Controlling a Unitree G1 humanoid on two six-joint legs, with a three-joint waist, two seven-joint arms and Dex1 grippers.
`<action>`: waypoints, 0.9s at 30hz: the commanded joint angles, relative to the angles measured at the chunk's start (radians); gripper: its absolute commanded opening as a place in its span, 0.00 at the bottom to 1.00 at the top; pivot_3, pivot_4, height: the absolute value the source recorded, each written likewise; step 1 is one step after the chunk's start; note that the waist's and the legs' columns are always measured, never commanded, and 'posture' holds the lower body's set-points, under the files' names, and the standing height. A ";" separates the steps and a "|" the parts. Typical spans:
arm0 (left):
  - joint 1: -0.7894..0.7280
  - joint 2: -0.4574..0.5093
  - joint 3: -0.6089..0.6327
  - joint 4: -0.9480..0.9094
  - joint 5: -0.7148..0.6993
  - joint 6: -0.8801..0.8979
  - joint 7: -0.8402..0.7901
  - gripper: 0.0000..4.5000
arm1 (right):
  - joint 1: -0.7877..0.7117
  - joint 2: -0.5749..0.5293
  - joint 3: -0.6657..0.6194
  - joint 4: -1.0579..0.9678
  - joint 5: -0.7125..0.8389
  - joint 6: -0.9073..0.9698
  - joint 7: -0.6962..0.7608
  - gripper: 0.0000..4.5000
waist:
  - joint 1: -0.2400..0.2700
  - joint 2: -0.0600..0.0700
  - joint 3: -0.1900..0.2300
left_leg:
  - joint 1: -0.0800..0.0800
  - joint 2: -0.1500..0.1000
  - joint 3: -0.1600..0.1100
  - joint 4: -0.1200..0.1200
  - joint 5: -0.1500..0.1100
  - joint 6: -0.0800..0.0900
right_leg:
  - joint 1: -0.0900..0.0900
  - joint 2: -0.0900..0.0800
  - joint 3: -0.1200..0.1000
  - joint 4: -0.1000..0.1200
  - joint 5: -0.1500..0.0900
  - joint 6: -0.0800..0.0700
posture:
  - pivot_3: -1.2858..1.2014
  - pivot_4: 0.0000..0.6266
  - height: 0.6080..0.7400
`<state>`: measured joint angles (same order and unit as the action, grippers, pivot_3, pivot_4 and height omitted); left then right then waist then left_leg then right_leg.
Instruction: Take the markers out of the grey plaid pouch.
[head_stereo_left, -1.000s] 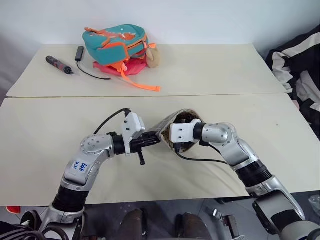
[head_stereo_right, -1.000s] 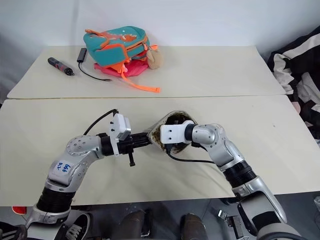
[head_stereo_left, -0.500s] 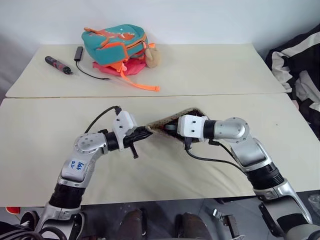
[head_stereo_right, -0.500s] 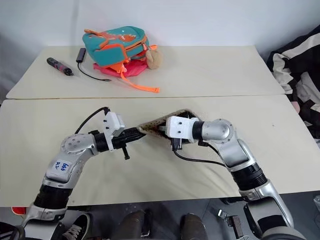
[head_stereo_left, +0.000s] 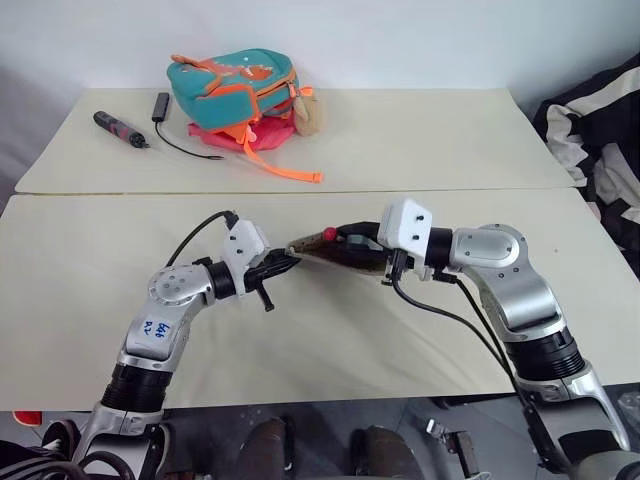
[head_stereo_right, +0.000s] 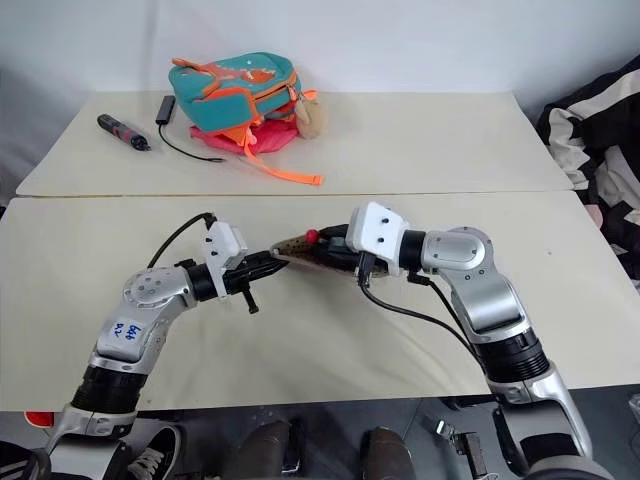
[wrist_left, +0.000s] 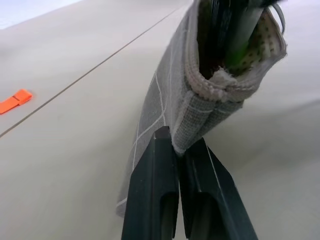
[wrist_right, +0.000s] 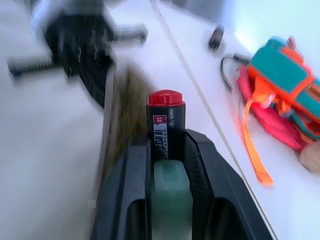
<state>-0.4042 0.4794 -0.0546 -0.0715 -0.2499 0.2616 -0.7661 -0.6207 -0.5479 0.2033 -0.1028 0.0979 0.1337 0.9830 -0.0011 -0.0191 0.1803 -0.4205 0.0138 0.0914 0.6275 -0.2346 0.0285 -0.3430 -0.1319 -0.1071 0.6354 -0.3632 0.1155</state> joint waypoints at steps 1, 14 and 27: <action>-0.018 -0.011 0.028 -0.053 -0.047 0.019 0.000 0.00 | -0.004 -0.015 0.035 0.008 -0.064 -0.087 -0.007 0.12 | -0.002 0.000 0.000 | 0.000 0.000 0.000 0.000 0.000 0.000 | 0.000 0.000 0.000 0.000 0.000 0.000 | 0.52 0.24 1.00; -0.009 -0.032 0.029 -0.108 -0.091 0.084 0.002 0.00 | -0.032 0.030 0.129 0.101 -0.250 -0.146 -0.094 0.58 | -0.001 0.000 0.000 | 0.000 0.000 0.000 0.000 0.000 -0.001 | 0.000 0.001 0.000 0.000 0.000 0.000 | 0.52 0.24 1.00; -0.015 -0.023 0.034 -0.123 -0.107 0.122 -0.008 0.00 | -0.028 0.009 0.088 0.107 -0.194 -0.183 -0.057 0.63 | -0.003 0.000 0.000 | 0.000 0.000 0.001 0.000 0.000 -0.001 | 0.000 0.001 0.000 0.000 0.000 0.000 | 0.52 0.24 1.00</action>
<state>-0.4066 0.4498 -0.0414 -0.1500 -0.3434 0.4020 -0.7723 -0.6481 -0.5537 0.3335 0.0689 -0.1760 -0.0846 0.8989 -0.0044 -0.0191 0.1803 -0.4203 0.0145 0.0918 0.6276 -0.2345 0.0278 -0.3432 -0.1311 -0.1069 0.6354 -0.3632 0.1155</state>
